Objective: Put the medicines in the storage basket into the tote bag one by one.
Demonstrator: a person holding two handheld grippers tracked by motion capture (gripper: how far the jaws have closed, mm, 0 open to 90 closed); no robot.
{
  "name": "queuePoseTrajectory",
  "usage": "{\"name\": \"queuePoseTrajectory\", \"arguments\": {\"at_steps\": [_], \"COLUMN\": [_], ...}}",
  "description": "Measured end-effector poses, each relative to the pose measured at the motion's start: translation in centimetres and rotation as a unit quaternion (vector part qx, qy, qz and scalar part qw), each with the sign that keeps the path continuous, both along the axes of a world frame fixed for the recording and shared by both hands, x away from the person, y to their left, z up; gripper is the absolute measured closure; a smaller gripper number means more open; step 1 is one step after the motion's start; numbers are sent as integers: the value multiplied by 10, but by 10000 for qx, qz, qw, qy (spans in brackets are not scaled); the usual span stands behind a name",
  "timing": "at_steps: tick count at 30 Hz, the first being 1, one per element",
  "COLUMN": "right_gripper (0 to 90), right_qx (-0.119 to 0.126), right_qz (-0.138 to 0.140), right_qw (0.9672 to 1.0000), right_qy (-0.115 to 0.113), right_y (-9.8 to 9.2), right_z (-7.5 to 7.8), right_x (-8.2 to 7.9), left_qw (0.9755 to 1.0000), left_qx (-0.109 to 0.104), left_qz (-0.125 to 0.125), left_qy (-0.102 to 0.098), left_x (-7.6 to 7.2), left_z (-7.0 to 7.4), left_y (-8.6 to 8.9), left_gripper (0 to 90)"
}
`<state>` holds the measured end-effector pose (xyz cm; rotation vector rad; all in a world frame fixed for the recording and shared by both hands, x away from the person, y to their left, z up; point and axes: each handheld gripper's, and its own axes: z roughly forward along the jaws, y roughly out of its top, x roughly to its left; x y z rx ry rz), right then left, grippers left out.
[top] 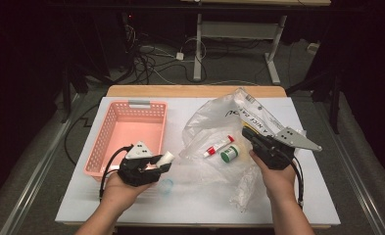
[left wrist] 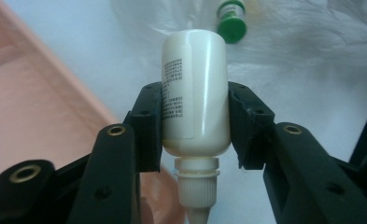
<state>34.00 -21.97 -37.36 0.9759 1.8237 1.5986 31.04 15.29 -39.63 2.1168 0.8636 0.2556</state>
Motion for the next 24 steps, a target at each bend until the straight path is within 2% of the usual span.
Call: {"name": "queuePoseTrajectory", "arguments": {"at_steps": [8, 14, 18, 20, 24], "right_gripper": [900, 900, 900, 900, 900], "right_qx": [11, -33, -21, -24, -25], "right_qz": [0, 21, 27, 24, 23], "right_qw": [10000, 10000, 10000, 10000, 10000], "right_qy": [3, -18, -25, -27, -4], "right_y": [1, 1, 1, 2, 2], "right_z": [0, 0, 0, 0, 0], "right_x": [0, 0, -1, -1, 0], "left_qw": [9991, 9982, 9982, 9984, 9987], "left_qx": [60, 27, 78, 35, 21], "left_qz": [-424, -590, -567, -544, -497], "left_qy": [44, 130, 150, 174, 114], "left_x": [-2, 6, 17, 23, 33], "left_z": [-8, -17, -24, -27, -32], "left_y": [-39, -68, -85, -91, -102], "left_gripper": [581, 581, 581, 581, 581]}}
